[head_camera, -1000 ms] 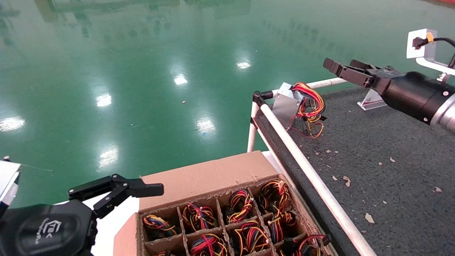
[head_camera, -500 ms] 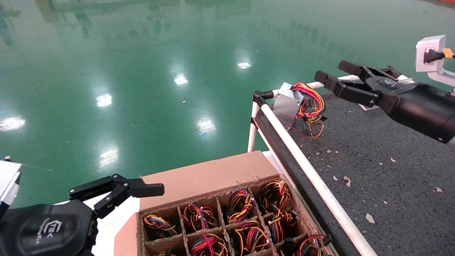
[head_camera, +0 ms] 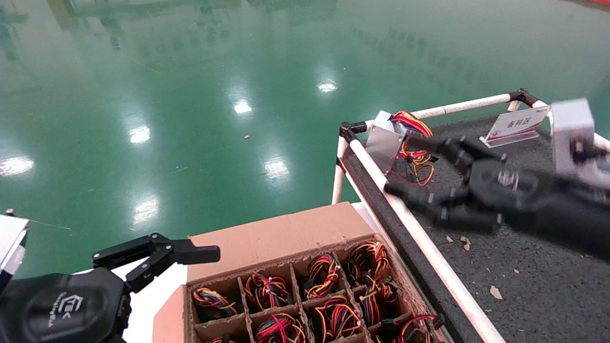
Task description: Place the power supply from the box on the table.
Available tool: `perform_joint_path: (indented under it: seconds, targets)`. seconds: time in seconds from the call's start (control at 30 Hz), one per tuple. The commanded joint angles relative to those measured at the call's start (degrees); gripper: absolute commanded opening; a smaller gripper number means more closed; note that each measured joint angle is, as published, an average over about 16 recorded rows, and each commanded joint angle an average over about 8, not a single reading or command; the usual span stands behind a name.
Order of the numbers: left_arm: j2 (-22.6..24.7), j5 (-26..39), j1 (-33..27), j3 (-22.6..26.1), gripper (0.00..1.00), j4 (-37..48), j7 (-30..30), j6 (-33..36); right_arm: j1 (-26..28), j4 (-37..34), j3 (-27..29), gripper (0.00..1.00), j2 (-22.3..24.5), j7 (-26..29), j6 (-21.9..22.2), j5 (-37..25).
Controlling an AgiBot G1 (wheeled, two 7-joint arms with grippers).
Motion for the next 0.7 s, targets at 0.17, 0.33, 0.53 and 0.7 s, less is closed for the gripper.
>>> perform_joint_path:
  seconds: [0.17, 0.33, 0.53, 0.7]
  targets:
    - [0.00, 0.00, 0.00, 0.00, 1.00, 0.00, 0.00, 0.00, -6.93, 12.76, 0.87, 1.00, 3.12, 3.09, -2.36, 2.01]
    - [0.00, -0.01, 0.00, 0.00, 1.00, 0.00, 0.00, -0.01, -11.61, 21.49, 1.45, 1.00, 5.21, 5.09, -3.98, 3.36]
    - [-0.01, -0.01, 0.01, 0.00, 1.00, 0.02, 0.00, -0.02, -14.20, 26.44, 1.80, 1.00, 6.34, 5.93, -4.90, 4.16]
    - [-0.01, 0.00, 0.01, 0.00, 1.00, 0.02, 0.00, -0.02, -13.62, 25.23, 1.81, 1.00, 6.12, 5.76, -4.67, 4.09]
